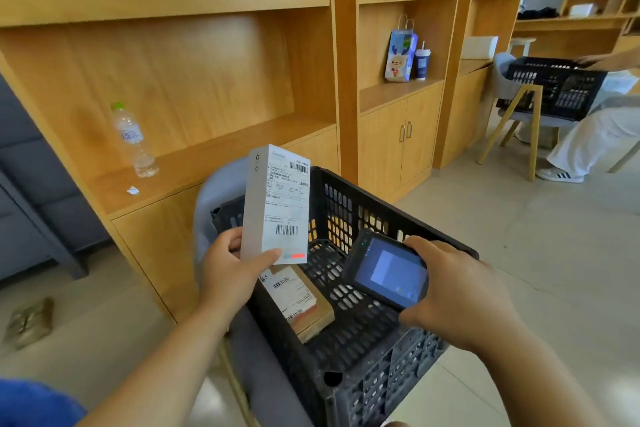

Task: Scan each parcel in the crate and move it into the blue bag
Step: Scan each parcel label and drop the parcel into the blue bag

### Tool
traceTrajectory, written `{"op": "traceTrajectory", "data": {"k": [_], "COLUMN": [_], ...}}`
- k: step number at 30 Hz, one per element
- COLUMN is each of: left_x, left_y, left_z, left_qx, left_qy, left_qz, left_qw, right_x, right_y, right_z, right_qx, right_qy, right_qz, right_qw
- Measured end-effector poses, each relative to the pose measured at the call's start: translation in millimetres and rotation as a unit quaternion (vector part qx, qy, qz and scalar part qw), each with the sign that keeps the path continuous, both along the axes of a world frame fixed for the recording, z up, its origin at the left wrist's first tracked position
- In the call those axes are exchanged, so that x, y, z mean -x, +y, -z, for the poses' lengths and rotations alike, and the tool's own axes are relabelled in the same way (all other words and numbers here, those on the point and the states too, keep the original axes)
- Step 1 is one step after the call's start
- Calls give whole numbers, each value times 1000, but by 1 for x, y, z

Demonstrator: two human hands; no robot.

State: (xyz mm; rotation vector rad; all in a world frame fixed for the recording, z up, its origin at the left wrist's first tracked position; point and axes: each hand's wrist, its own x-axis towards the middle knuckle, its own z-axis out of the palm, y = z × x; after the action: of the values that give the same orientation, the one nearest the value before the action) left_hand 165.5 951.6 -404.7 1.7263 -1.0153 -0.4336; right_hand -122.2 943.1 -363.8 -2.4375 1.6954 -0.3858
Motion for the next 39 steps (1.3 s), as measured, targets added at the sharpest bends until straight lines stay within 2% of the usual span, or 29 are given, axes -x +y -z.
{"op": "traceTrajectory", "data": {"k": [8, 17, 22, 27, 30, 33, 35, 39], "left_x": [-7, -21, -43, -73, -92, -115, -133, -152], "left_y": [19, 53, 118, 207, 262, 307, 331, 360], "left_z": [-6, -5, 11, 40, 58, 78, 91, 111], "left_qx": [36, 53, 74, 100, 98, 37, -57, -251], "left_qy": [37, 89, 157, 252, 250, 205, 149, 101], "left_qz": [-18, -52, -92, -180, -266, -377, -418, -399], "left_qw": [999, 993, 980, 946, 926, 902, 894, 876], "right_x": [-5, -30, -69, -118, -151, -179, -193, -208], "right_y": [14, 20, 28, 42, 58, 75, 84, 96], "right_z": [-11, -9, 0, 6, 9, 16, 20, 27], "right_qx": [8, 44, 97, 78, 62, 51, 48, 40], "right_qy": [13, -23, -69, -71, -77, -86, -86, -84], "right_qz": [-16, -54, -122, -194, -234, -276, -297, -324], "right_qw": [1000, 997, 985, 975, 967, 956, 950, 941]}}
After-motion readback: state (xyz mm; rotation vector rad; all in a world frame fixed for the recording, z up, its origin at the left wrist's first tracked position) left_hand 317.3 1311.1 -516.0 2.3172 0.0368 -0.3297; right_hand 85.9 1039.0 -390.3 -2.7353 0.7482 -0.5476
